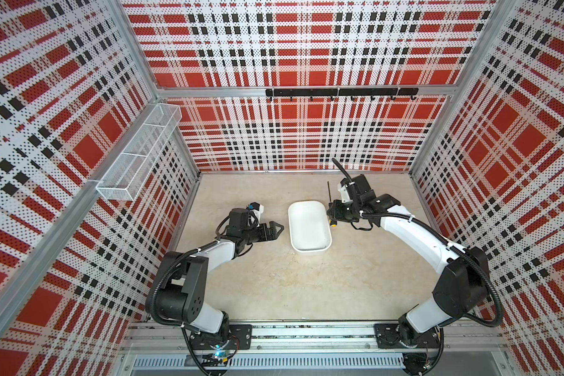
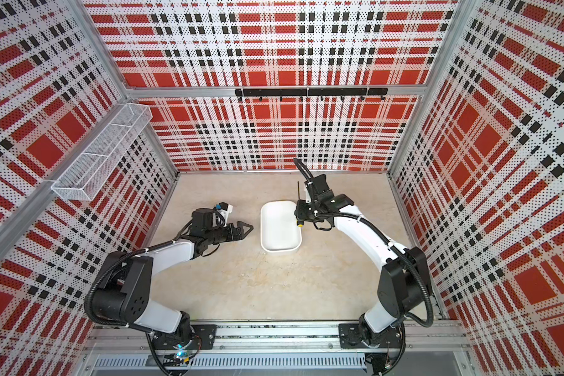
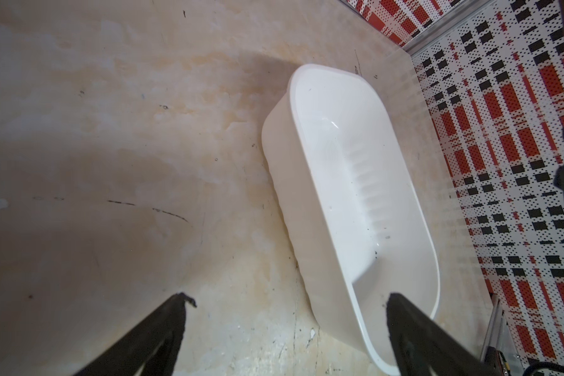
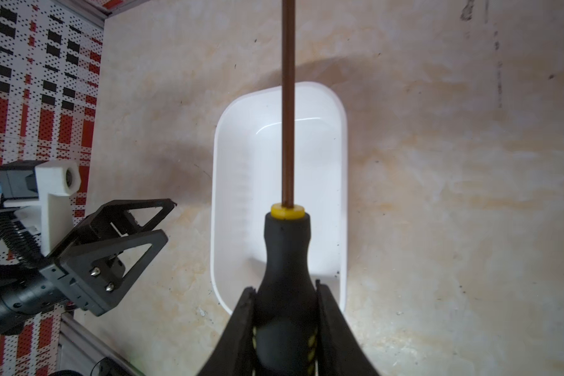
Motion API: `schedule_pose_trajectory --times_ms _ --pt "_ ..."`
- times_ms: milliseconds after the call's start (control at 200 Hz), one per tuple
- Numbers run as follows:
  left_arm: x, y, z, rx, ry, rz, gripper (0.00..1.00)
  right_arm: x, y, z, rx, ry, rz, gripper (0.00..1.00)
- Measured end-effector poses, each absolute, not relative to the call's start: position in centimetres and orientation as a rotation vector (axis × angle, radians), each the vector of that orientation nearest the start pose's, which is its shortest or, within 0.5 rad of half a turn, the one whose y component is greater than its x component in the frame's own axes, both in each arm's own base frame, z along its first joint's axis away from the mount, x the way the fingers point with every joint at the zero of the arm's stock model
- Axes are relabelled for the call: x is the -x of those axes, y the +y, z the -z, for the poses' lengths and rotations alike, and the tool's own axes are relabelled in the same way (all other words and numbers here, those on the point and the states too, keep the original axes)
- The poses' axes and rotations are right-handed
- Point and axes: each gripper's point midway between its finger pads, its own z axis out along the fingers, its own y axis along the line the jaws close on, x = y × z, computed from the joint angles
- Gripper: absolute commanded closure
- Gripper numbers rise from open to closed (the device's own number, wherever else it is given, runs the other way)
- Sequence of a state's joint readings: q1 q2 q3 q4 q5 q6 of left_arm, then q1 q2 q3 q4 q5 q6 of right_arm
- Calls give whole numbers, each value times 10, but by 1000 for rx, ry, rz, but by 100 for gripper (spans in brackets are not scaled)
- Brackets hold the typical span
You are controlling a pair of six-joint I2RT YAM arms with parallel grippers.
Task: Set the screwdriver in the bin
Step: 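Lift the screwdriver with the right gripper and carry it over the white tray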
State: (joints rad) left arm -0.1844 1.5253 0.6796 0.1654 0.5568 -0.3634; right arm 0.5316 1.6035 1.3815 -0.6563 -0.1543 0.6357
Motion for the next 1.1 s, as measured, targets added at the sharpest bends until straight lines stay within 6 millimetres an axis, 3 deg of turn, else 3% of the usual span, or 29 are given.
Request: schedule_pose_trajectory --times_ms 165,296,817,1097 --pt "-364 -160 -96 -106 2282 920 2 -355 279 -169 -52 2627 -680 100" --pt "-364 -159 -96 -104 2281 918 2 -352 290 -139 -77 2697 -650 100" --pt "-365 -157 -91 -91 2293 915 2 -358 296 -67 -149 2810 -548 100" --pt "-365 -157 -91 -91 2294 915 2 -359 292 -44 -153 2841 -481 100"
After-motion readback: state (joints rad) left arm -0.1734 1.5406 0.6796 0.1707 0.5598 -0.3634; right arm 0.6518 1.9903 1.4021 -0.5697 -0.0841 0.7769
